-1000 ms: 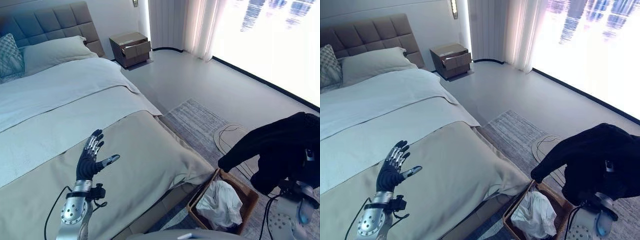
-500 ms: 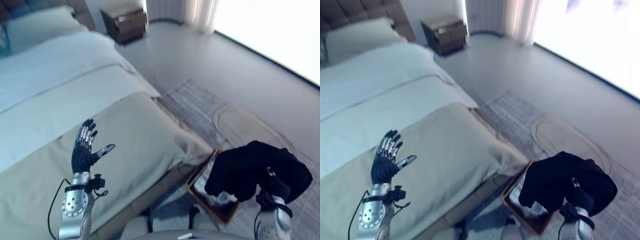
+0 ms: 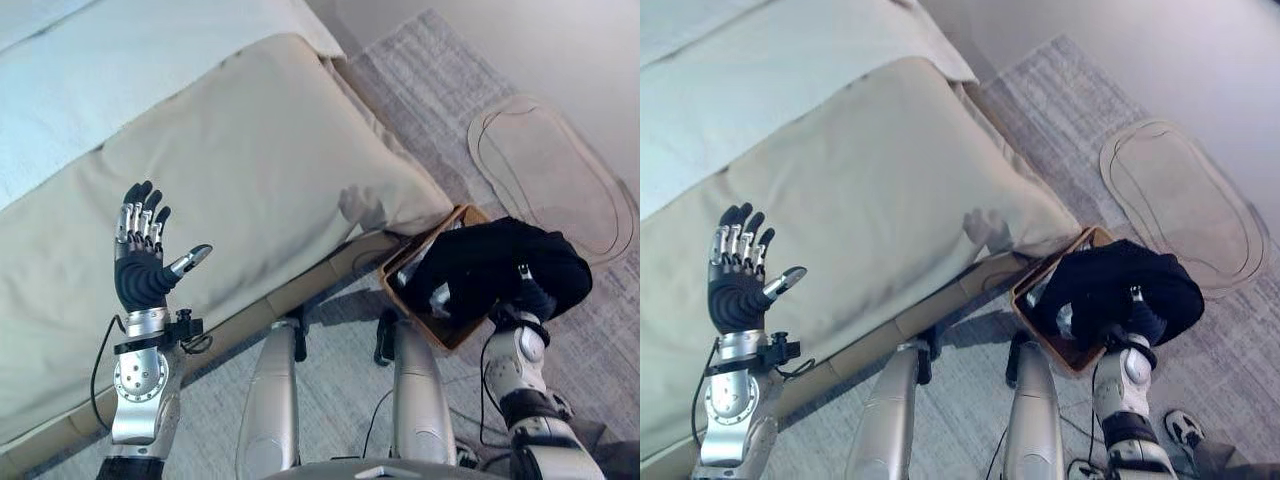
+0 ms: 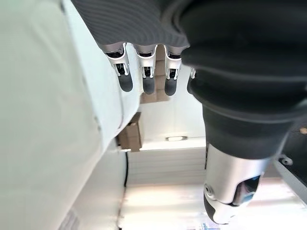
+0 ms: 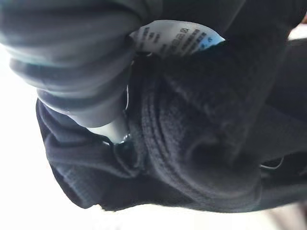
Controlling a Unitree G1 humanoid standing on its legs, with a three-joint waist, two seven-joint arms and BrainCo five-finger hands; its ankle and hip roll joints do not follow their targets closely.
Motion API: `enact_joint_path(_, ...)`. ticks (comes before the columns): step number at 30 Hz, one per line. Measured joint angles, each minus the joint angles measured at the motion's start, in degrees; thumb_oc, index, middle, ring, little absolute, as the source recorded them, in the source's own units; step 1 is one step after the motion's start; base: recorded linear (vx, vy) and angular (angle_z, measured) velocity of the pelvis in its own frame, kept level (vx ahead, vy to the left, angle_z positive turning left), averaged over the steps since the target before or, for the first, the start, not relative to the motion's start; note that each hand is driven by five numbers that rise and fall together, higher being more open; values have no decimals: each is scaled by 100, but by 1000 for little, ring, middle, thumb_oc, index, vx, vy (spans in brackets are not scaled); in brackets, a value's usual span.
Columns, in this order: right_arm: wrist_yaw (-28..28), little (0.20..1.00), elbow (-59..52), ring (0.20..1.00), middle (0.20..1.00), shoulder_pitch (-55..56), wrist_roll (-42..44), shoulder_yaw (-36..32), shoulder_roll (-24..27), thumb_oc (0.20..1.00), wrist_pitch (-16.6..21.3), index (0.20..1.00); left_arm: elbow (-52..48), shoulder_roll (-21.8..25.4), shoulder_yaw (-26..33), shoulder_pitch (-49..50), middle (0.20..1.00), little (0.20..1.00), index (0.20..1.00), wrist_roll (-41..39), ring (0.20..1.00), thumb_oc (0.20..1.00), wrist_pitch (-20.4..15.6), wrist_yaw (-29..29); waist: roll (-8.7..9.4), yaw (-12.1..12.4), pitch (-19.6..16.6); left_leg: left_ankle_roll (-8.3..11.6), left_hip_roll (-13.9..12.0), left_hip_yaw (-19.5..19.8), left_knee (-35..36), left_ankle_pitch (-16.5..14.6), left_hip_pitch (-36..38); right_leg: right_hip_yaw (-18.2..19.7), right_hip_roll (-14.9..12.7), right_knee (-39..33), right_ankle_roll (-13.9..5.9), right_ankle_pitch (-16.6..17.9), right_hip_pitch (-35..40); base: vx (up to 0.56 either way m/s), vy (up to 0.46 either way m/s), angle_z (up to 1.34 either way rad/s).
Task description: Pick up clothes into the bucket
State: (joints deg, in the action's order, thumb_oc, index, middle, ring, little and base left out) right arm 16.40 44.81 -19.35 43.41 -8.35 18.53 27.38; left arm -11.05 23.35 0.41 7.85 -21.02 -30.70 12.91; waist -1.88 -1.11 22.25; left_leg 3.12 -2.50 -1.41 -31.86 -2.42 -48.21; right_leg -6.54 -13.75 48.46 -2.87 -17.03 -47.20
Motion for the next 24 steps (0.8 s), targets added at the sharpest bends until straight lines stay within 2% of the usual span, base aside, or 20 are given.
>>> enact_joint_path(2, 127, 200, 442, 200, 200, -388, 1, 16, 315, 200, -16, 200, -74, 96, -178, -25, 1000, 1000, 1000, -5, 1000, 1000, -3, 69, -92, 57, 66, -2, 8, 5, -196, 0, -271, 42, -7, 189, 27, -18, -279, -52, 26, -1)
enact_joint_path(7, 303, 200, 923, 200, 200, -935, 0, 147, 611, 200, -20, 200, -152, 207, -425, -29, 1000, 1000, 1000, -4, 1000, 1000, -1, 194, -173, 180, 164, -2, 45, 1, -256, -1, -490, 82, -47, 315, 28, -77, -535, -3, 31, 3)
enact_joint_path(13, 428, 200, 1583, 200, 200, -1365, -14, 254, 664, 200, -74, 200, -166, 247, -439, -46, 1000, 1000, 1000, -2, 1000, 1000, 0, 312, -226, 199, 204, -43, 78, -1, -509, 28, -847, 131, -82, 524, 45, -94, -854, -6, 7, 1)
enact_joint_path(16, 455, 200, 1981, 200, 200, -1491, -42, 284, 659, 200, -249, 200, -166, 266, -540, -129, 1000, 1000, 1000, -2, 1000, 1000, 0, 338, -253, 207, 240, -73, 135, -3, -564, 48, -901, 138, -143, 605, 49, -138, -905, 10, 3, 7)
enact_joint_path(24, 589, 200, 2430, 200, 200, -1680, -816, 730, 781, 200, -596, 200, -169, 319, -554, -140, 1000, 1000, 1000, -1, 1000, 1000, 0, 424, -255, 208, 242, -70, 138, 0, -548, 46, -903, 139, -156, 639, 35, -185, -930, 2, -1, 1)
